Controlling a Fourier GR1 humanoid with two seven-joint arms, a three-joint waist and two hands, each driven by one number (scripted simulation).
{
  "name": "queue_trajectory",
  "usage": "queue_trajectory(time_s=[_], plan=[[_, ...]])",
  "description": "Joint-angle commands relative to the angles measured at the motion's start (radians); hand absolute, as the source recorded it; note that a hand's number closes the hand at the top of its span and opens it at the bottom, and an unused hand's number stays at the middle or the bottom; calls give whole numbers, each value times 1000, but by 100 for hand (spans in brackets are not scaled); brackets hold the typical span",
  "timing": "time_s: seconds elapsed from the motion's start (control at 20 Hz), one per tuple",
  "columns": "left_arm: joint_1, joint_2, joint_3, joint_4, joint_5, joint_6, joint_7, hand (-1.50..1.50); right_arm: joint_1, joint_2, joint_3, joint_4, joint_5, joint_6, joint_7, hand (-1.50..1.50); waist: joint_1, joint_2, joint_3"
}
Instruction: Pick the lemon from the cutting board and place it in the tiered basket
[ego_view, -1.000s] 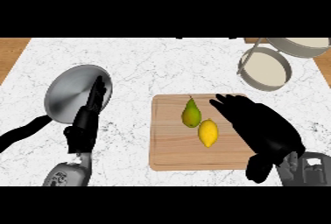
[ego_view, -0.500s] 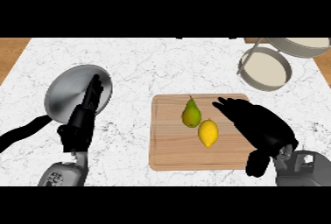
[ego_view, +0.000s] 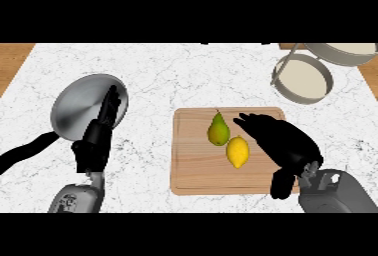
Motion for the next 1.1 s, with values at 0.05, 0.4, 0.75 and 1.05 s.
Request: queue_trajectory(time_s=[0.05,0.4,0.75,1.05], plan=[[-37,-41,-22,-25,-44,31,80,0,29,35,-32,-17,32,39,-17,-150,-2,-1,0],[-14,-14,21,-48,-30,-13,52,0,-29,85,-65,106,99,63,-72,-150,1,0,0],[-44,-22,31,-37,-29,-33,71,0,-44,151,-54,252,191,-48,-137,-150,1,1,0],[48,-21,35,-61,-23,-55,3,0,-57,208,-78,245,223,-14,-129,-150,2,0,0]])
